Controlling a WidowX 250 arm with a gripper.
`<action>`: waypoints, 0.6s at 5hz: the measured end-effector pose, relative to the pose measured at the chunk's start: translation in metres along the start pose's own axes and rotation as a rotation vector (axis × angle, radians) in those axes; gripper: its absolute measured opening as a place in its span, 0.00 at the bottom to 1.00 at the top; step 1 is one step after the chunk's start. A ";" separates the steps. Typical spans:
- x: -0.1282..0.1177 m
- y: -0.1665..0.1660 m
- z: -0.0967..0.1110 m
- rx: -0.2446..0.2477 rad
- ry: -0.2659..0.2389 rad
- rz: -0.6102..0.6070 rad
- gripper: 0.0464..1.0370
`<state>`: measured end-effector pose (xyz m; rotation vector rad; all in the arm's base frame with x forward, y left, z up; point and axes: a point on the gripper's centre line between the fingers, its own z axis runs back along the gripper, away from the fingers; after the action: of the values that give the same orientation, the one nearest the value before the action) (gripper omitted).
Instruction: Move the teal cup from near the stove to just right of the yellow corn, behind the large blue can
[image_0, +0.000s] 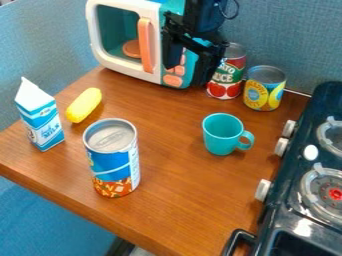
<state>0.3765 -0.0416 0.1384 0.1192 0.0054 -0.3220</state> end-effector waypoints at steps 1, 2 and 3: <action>-0.002 -0.002 -0.016 -0.012 0.046 -0.004 0.96; -0.002 -0.009 -0.026 -0.040 0.040 -0.020 0.96; -0.001 -0.016 -0.029 -0.087 0.034 -0.063 0.96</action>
<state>0.3708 -0.0534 0.1081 0.0378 0.0566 -0.3822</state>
